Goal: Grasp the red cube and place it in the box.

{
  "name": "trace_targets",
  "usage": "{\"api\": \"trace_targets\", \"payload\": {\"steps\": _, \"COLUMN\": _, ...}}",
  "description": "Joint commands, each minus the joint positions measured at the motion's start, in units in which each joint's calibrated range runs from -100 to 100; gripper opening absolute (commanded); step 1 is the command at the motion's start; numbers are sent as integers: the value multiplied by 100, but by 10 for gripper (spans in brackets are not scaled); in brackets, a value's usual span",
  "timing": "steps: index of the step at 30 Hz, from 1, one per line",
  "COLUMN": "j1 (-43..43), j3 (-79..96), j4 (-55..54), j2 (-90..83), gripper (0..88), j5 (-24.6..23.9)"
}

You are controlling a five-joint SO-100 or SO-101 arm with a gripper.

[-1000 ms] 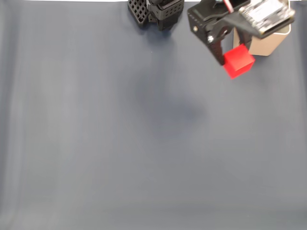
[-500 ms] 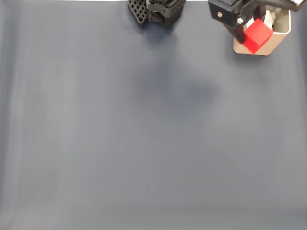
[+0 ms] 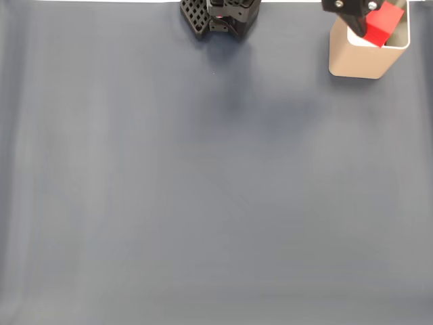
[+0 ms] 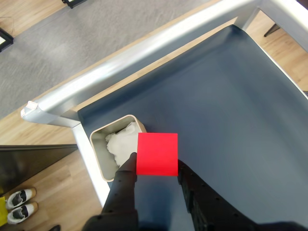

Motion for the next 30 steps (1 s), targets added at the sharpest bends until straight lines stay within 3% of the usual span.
{"api": "trace_targets", "payload": {"steps": 1, "j1": -241, "j3": -244, "j4": 21, "j2": 2, "gripper": 1, "j5": 15}}
{"api": "trace_targets", "payload": {"steps": 30, "j1": -1093, "j3": -591, "j4": -250, "j2": 763, "gripper": 4, "j5": 98}}
